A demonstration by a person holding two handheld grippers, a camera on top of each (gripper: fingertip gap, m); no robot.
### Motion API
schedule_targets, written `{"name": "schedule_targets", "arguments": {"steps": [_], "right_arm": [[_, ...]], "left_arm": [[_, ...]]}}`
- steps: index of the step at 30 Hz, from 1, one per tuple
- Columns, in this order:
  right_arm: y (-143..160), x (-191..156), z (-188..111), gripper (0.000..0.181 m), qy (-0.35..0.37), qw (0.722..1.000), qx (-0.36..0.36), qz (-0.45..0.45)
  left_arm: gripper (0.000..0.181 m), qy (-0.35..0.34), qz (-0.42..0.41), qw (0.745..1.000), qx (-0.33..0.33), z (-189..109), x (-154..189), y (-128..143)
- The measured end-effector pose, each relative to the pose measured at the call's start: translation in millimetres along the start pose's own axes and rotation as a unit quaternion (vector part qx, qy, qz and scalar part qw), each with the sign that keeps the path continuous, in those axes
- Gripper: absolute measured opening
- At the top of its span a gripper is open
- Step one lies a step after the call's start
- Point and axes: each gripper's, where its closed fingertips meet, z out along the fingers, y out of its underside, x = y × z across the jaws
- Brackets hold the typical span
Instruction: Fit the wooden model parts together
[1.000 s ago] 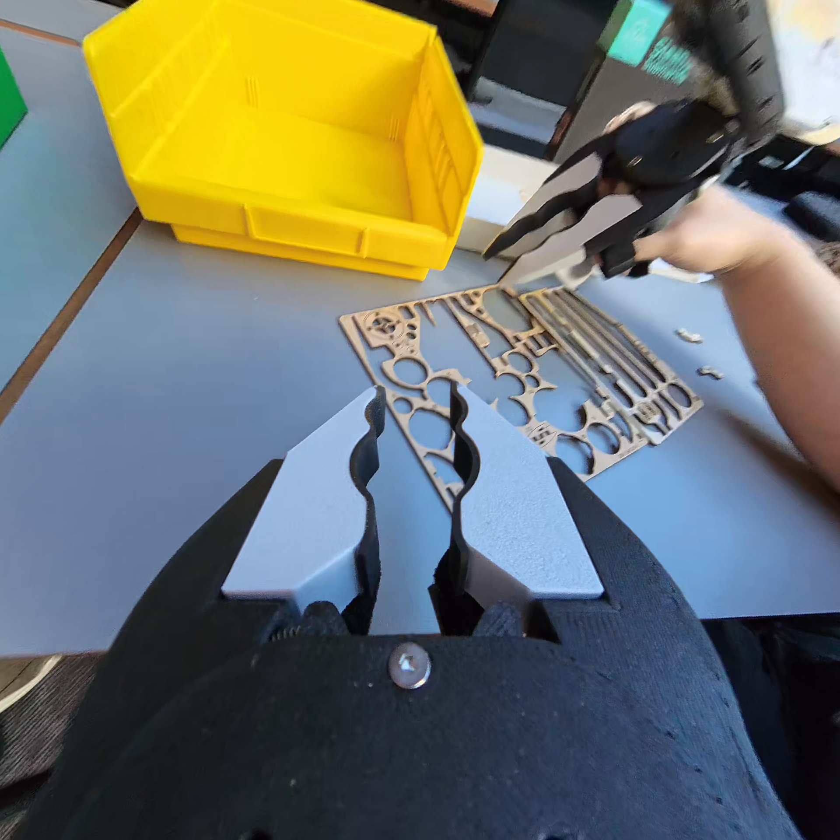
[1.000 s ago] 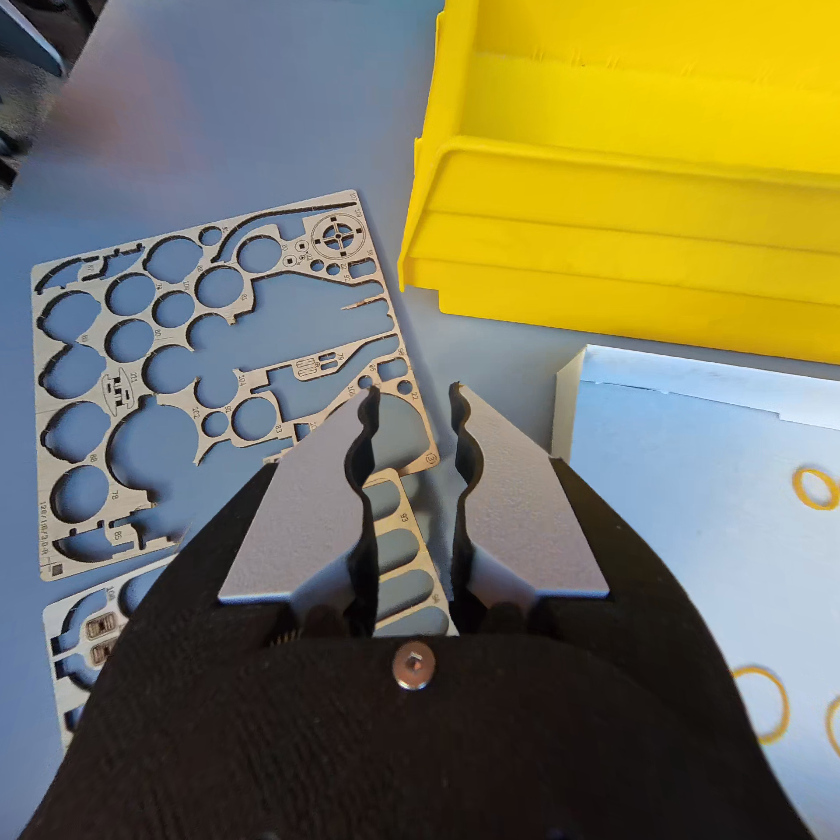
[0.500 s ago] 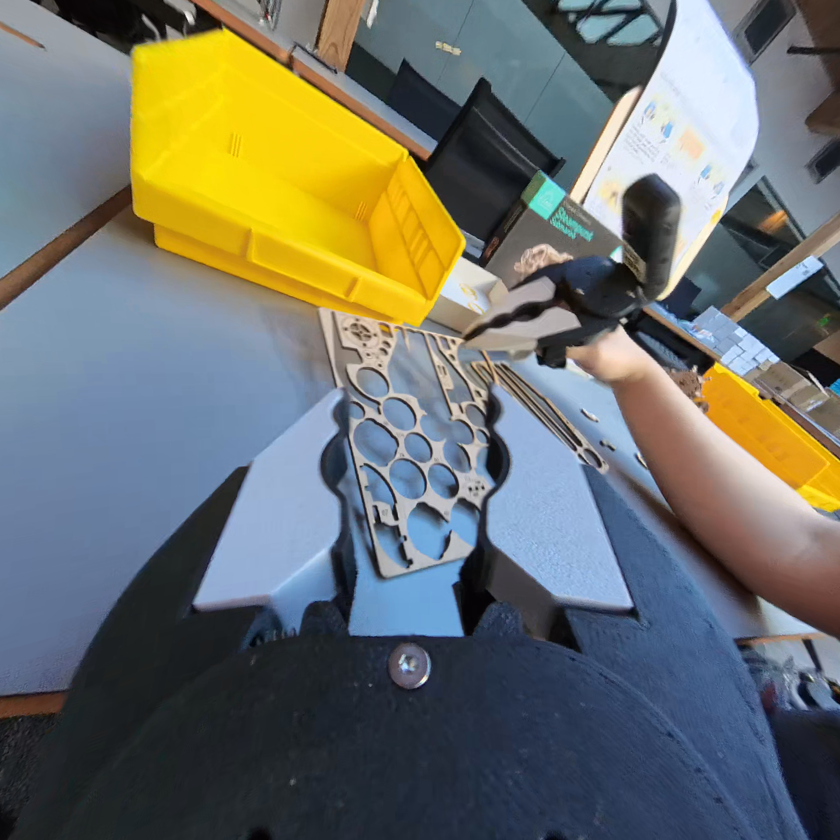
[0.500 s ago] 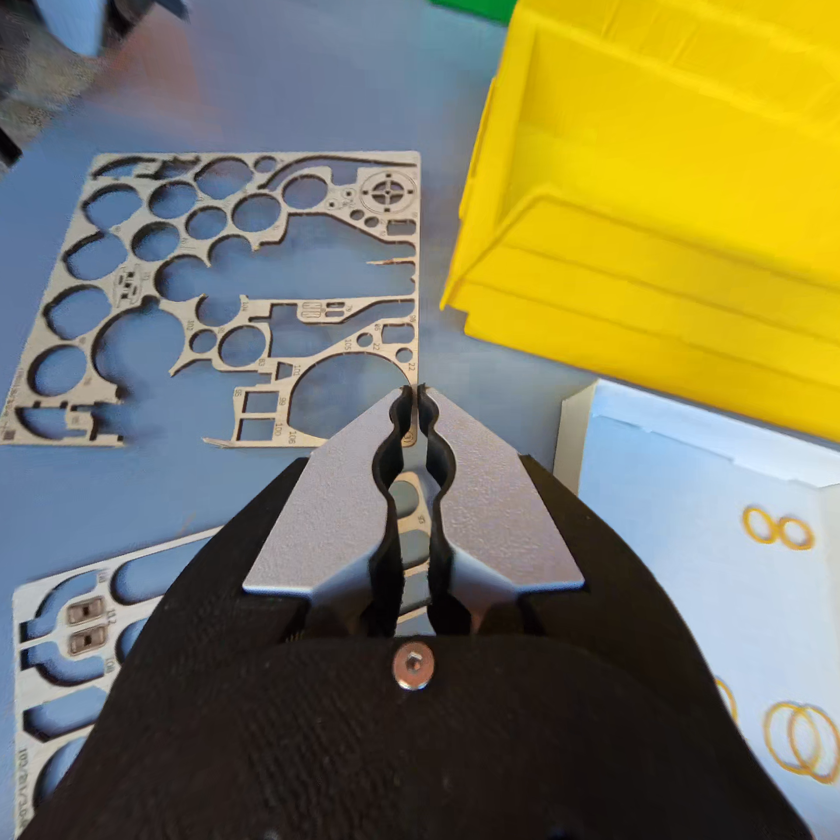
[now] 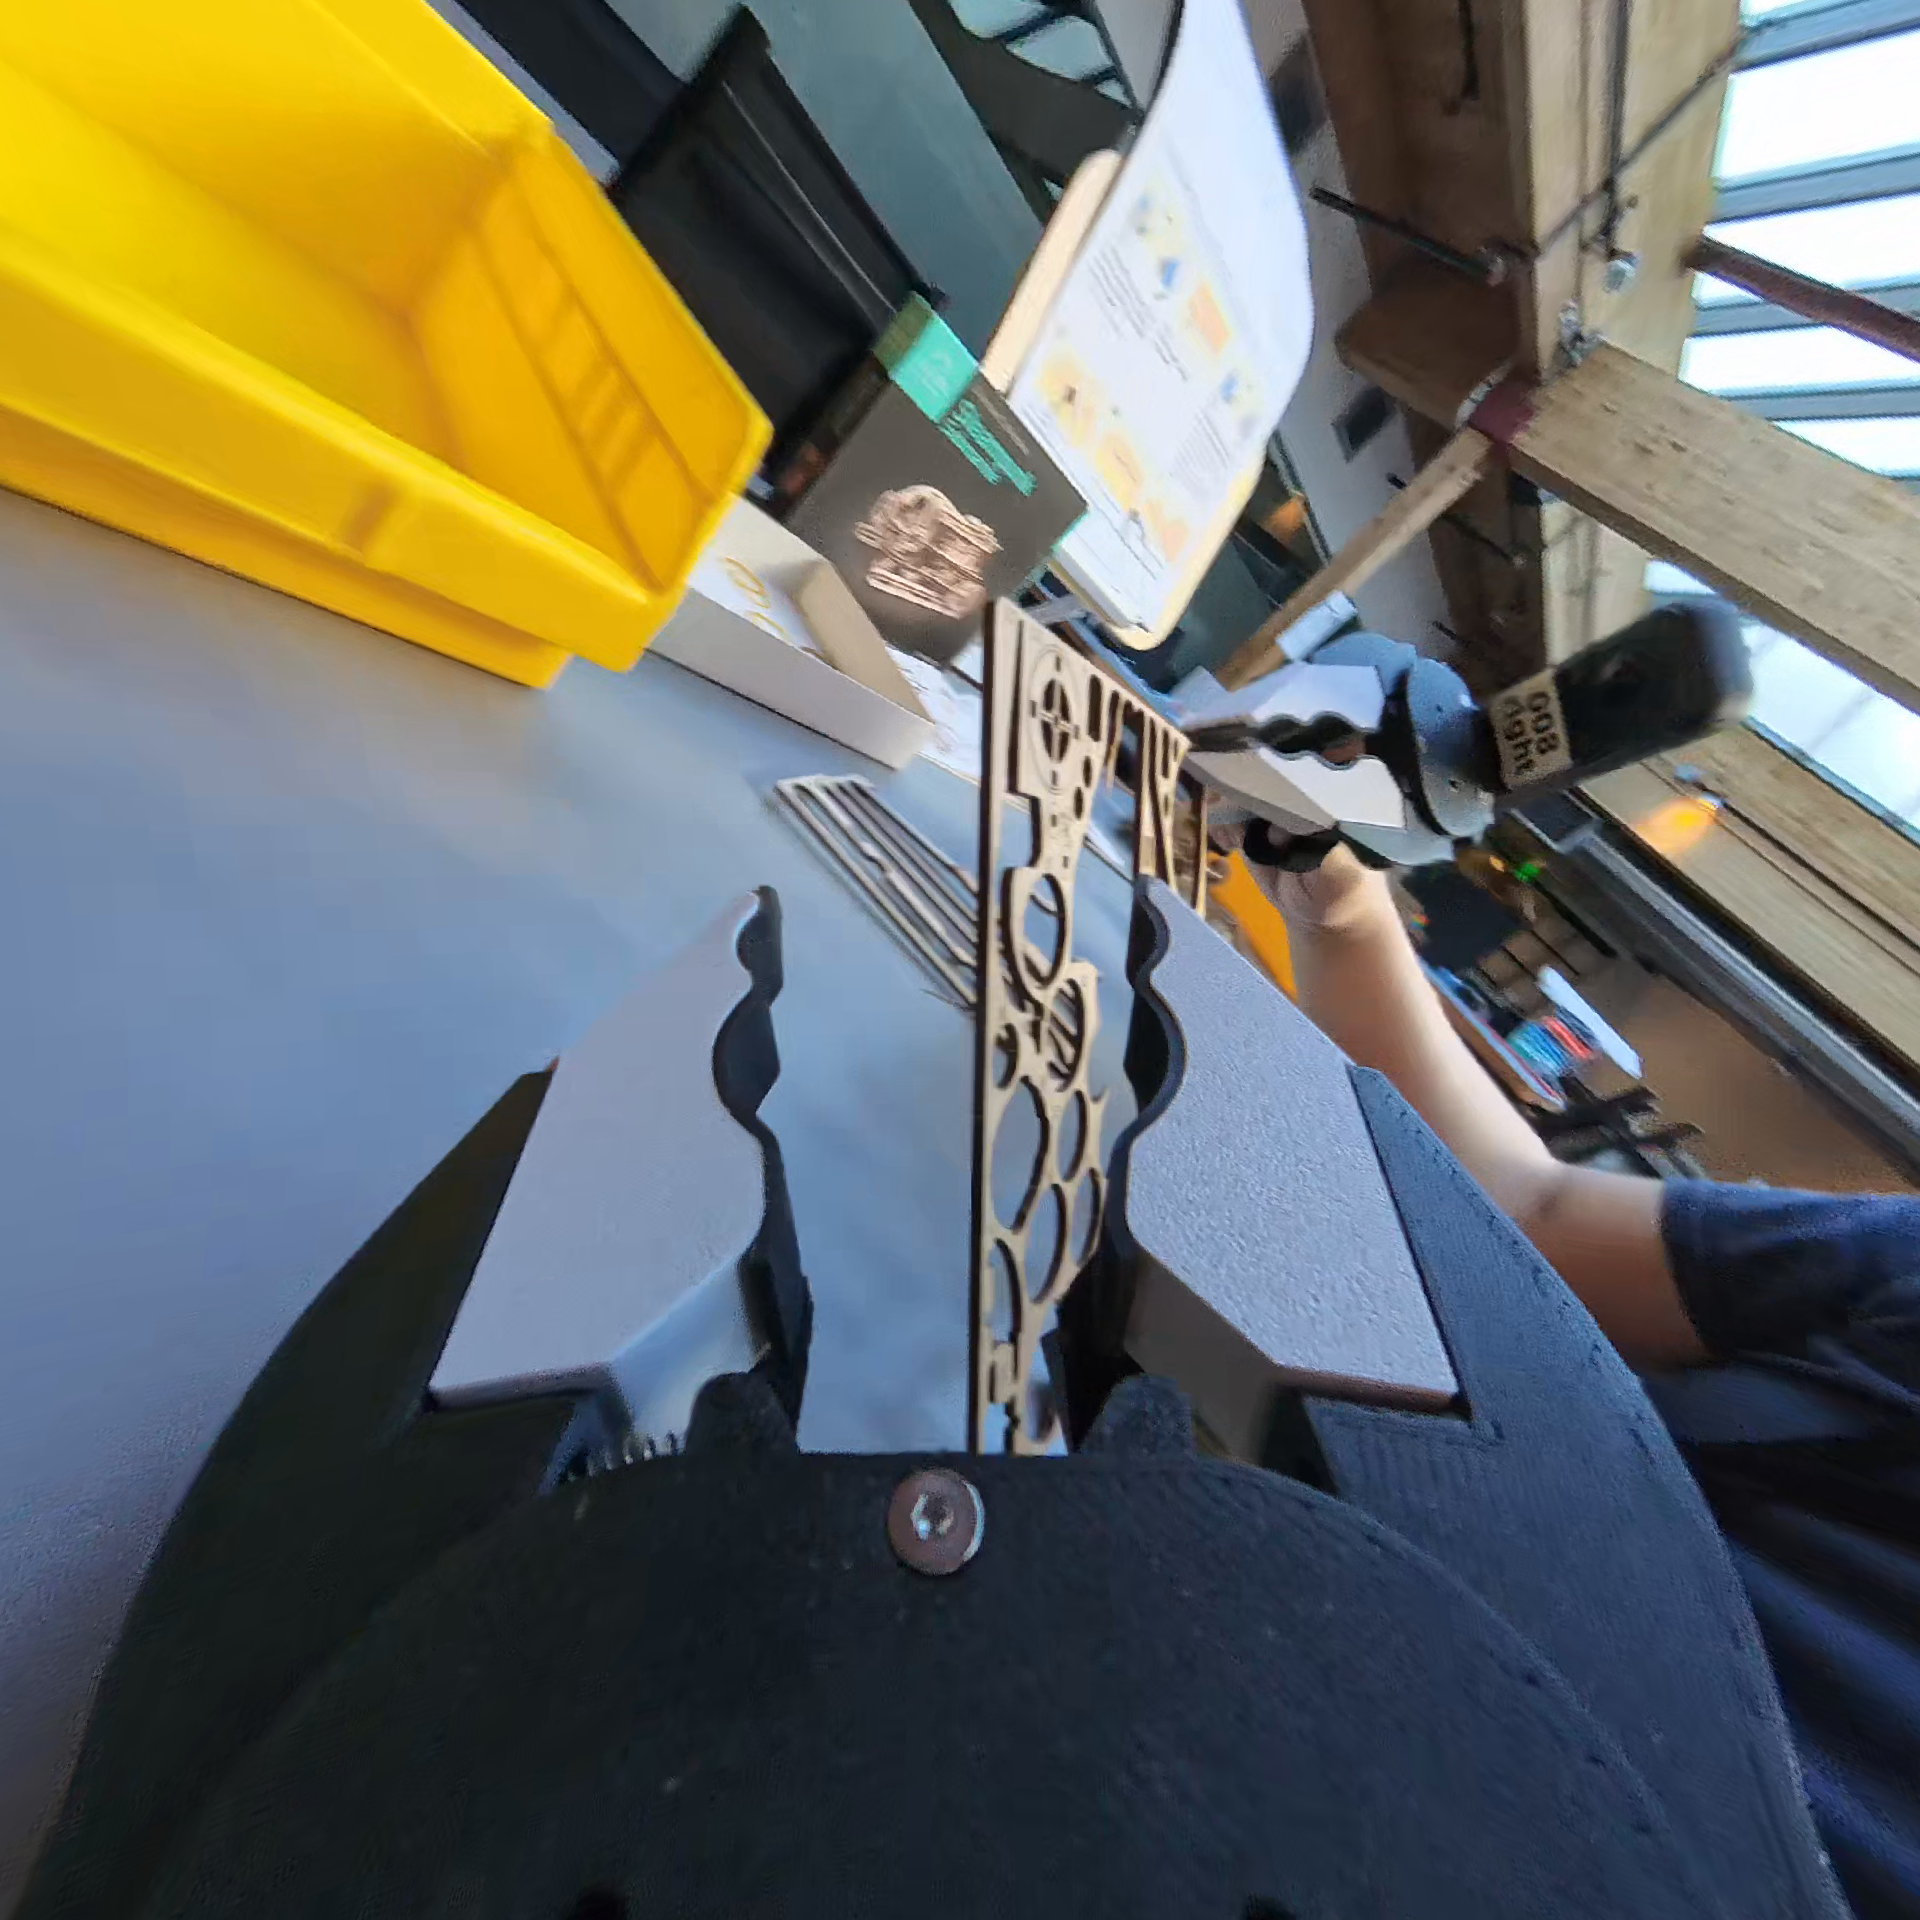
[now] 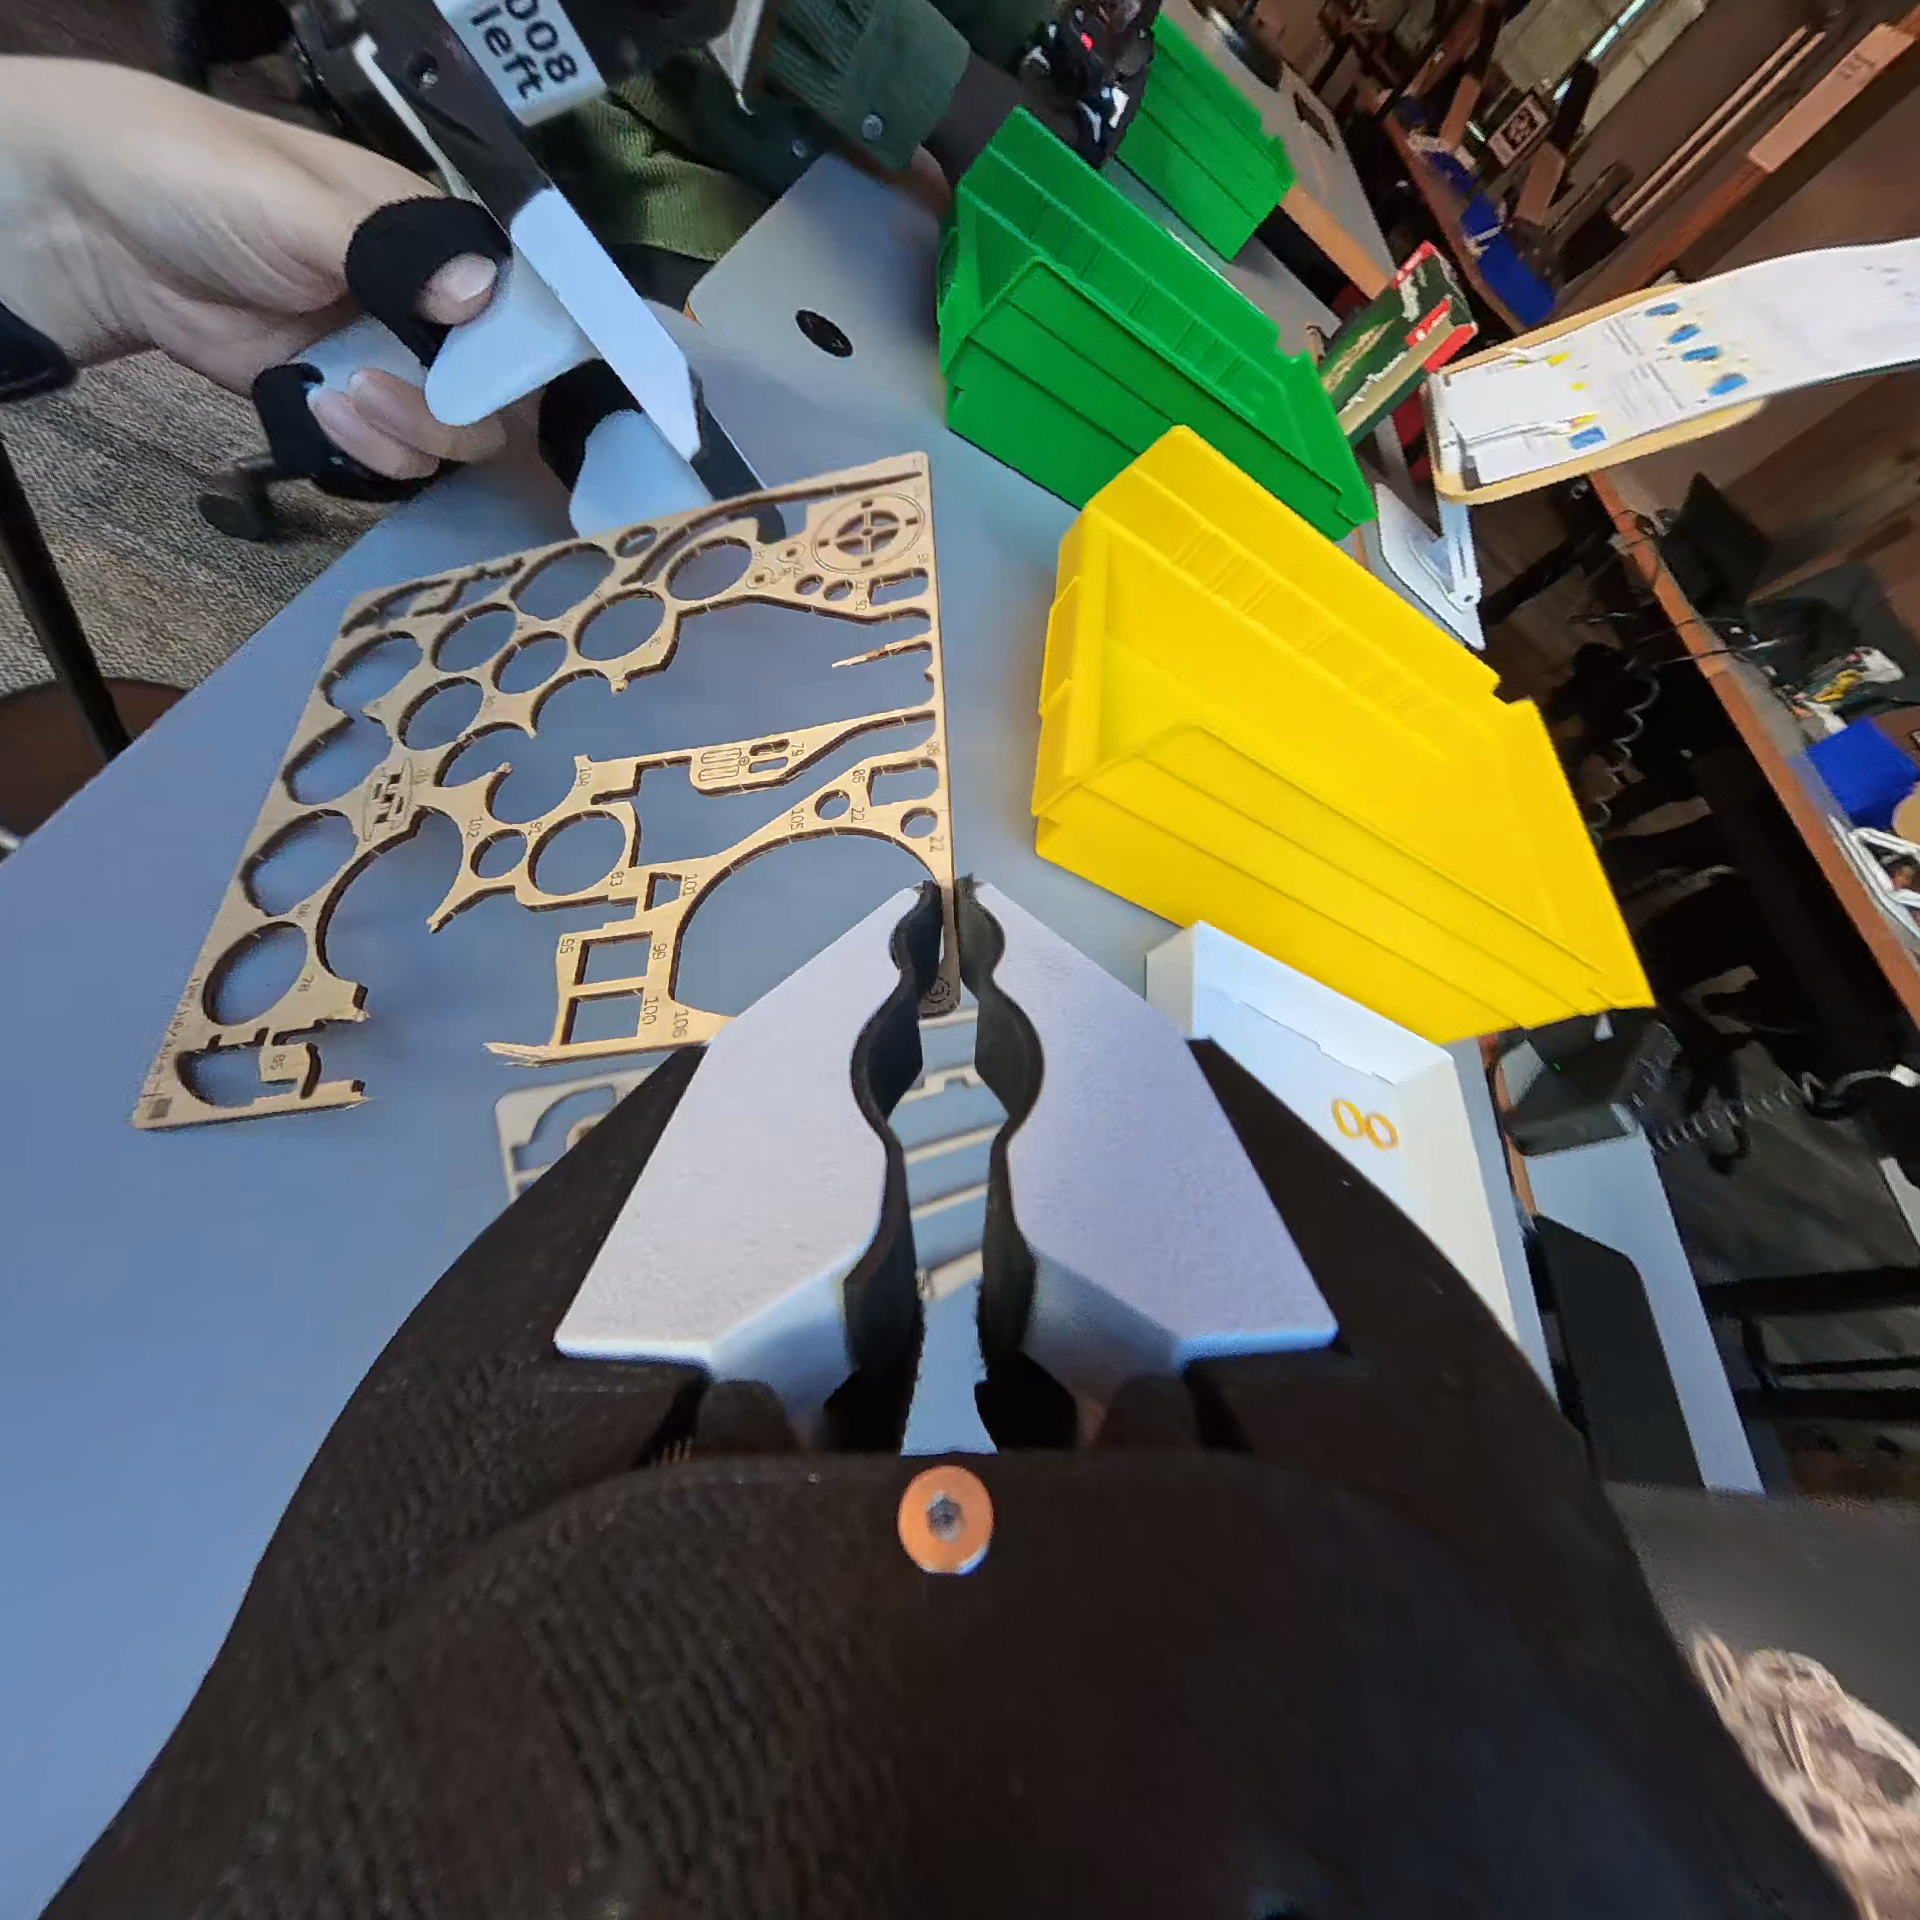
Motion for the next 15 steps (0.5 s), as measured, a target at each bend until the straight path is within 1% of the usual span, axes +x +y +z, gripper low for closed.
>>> {"name": "schedule_targets", "arguments": {"steps": [3,5,7,8,9,10,11,12,13,14,15], "right_arm": [[9.6,-2.2,-37.0,0.001,0.021,1.0,-0.005,0.006],[18.7,-5.4,-63.4,0.001,0.034,0.999,-0.009,0.011],[27.4,-9.0,-89.6,0.001,0.044,0.999,-0.01,0.024],[31.4,-10.7,-101.8,0.001,0.047,0.998,-0.008,0.033],[35.8,-12.8,-112.9,0.001,0.048,0.998,-0.005,0.043],[41.3,-14.2,-123.0,0.001,0.051,0.997,-0.007,0.051],[47.6,-15.0,-132.2,0.001,0.056,0.997,-0.012,0.056],[53.3,-15.5,-140.5,0.001,0.062,0.996,-0.017,0.058],[58.9,-16.1,-147.6,0.001,0.066,0.995,-0.023,0.065],[64.0,-19.4,-153.4,0.002,0.058,0.994,-0.027,0.085],[68.9,-25.7,-158.6,0.01,0.032,0.991,-0.037,0.122]], "left_arm": [[0.05,0.065,-0.009,0.998,-0.024,30.6,27.9,9.4],[0.049,0.087,-0.009,0.995,-0.05,53.7,42.0,20.8],[0.045,0.095,-0.002,0.993,-0.077,76.6,52.6,34.2],[0.04,0.104,0.003,0.991,-0.086,87.1,59.3,40.2],[0.027,0.121,0.008,0.988,-0.094,96.3,68.3,45.7],[0.016,0.138,0.011,0.985,-0.099,104.9,76.5,50.3],[0.011,0.147,0.01,0.984,-0.101,113.4,82.0,53.6],[0.01,0.153,0.01,0.983,-0.103,121.3,85.7,56.5],[0.0,0.158,0.013,0.982,-0.107,128.0,89.2,59.9],[0.0,0.161,0.019,0.98,-0.115,133.8,92.6,63.9],[0.0,0.165,0.024,0.978,-0.123,138.8,96.8,67.2]]}}
